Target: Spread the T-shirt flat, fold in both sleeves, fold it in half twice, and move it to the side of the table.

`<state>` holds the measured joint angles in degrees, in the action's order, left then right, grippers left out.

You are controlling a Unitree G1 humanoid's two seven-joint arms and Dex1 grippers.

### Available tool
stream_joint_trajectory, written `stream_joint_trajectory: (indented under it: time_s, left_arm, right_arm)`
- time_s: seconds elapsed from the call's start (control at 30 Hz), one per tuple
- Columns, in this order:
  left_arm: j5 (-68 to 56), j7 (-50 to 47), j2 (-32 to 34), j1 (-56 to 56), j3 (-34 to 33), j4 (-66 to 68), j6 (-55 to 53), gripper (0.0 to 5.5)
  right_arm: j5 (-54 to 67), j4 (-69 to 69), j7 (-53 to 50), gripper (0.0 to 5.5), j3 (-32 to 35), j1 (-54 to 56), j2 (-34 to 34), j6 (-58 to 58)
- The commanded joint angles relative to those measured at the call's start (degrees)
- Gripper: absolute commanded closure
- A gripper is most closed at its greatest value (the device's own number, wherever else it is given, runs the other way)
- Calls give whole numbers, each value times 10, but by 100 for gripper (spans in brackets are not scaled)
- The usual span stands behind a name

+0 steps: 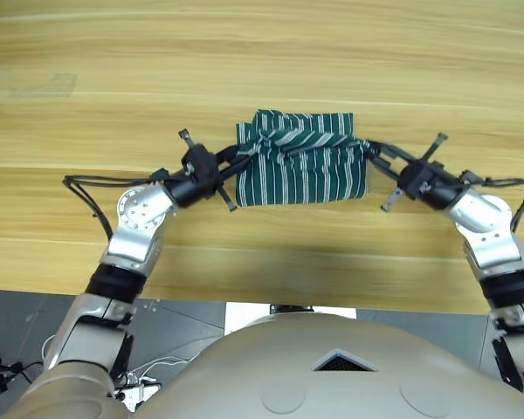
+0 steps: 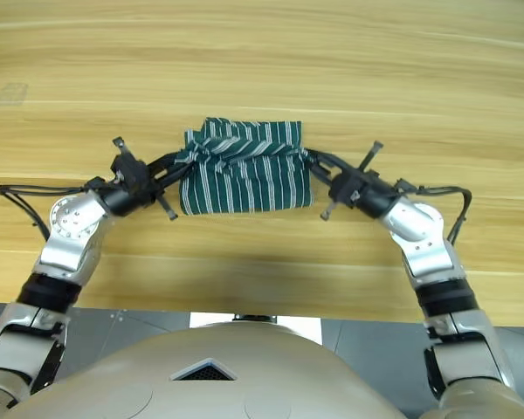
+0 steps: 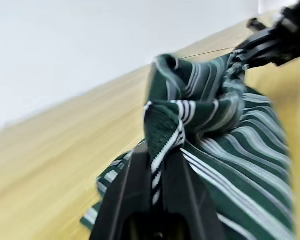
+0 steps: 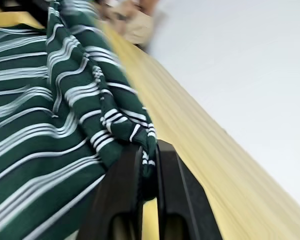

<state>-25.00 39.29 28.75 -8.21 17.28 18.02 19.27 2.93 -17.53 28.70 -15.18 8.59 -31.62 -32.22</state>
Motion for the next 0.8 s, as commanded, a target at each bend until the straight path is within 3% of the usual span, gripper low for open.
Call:
stream_joint_trajectory:
  time_s: [0.03,0.37,0.57,0.8]
  left_arm:
    - [-4,0,-68,-77,-43,102,-63,547]
    - [77,-36,-149,-192,-108,308,-68,547]
    - [75,-28,-148,-168,-162,341,-70,449]
    - [39,16,-131,-121,-234,315,-106,341]
  right_arm:
    - [-24,-100,-19,533,8,70,64,19]
    - [-86,-317,-90,533,21,199,164,16]
    - [-77,-431,-162,404,69,272,209,50]
    - [-49,-514,-253,304,147,338,238,92]
